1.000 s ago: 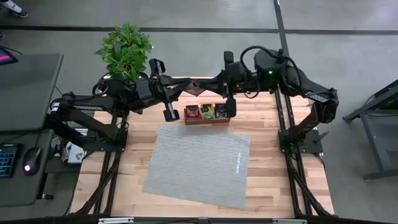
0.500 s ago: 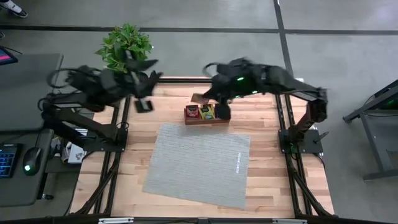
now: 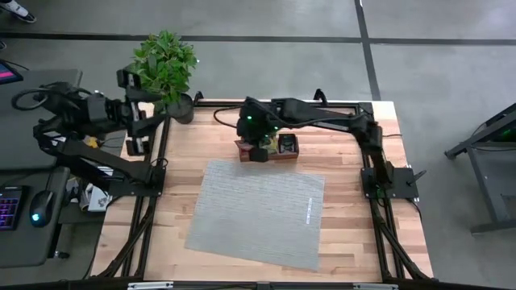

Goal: Pick & Place Tea
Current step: Put the red tea bag into the left section of the wooden organizer

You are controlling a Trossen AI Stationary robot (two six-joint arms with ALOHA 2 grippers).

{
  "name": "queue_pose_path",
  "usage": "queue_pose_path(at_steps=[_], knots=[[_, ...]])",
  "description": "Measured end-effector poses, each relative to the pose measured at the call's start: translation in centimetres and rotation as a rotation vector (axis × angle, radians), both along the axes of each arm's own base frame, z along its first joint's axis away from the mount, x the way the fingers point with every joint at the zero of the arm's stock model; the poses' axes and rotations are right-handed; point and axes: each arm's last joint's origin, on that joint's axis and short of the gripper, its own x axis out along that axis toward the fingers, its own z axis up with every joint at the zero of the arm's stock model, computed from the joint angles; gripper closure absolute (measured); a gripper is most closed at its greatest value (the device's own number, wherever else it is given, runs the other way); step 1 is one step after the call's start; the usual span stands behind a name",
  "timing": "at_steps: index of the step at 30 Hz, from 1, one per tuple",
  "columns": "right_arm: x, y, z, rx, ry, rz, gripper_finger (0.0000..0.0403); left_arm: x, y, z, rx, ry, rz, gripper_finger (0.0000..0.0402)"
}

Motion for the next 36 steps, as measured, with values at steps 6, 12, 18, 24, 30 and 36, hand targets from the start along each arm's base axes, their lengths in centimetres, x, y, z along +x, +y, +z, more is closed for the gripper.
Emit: queue_pose_path(at_steps=[6,12,18,24,30,36], knots=[[1.7,-2.8,-3.3,0.013,0.029,-0.052,0.0402,0.9,-0.8,-0.4,0.021,0.049,-0.045,0.0231],[2.3,-4.4,-4.9,0.071,0.026,-0.055,0.0402,1.1,-1.3,-0.4,0.063,0.046,-0.068,0.0231],[2.9,-5.0,-5.2,0.074,-0.080,-0.028,0.0402,0.6,-1.3,-0.3,0.084,0.032,-0.086,0.0231],[1.9,-4.8,-7.6,0.112,-0.107,-0.029,0.0402,0.0,-1.2,-0.2,0.087,0.021,-0.100,0.0231],[-0.4,-4.4,-8.0,0.106,-0.224,-0.063,0.0402,0.0,-1.2,-0.3,0.091,0.031,-0.103,0.0231],[-1.8,-5.3,-9.9,0.109,-0.199,-0.101,0.0402,0.2,-1.2,-0.4,0.101,0.038,-0.098,0.0231]])
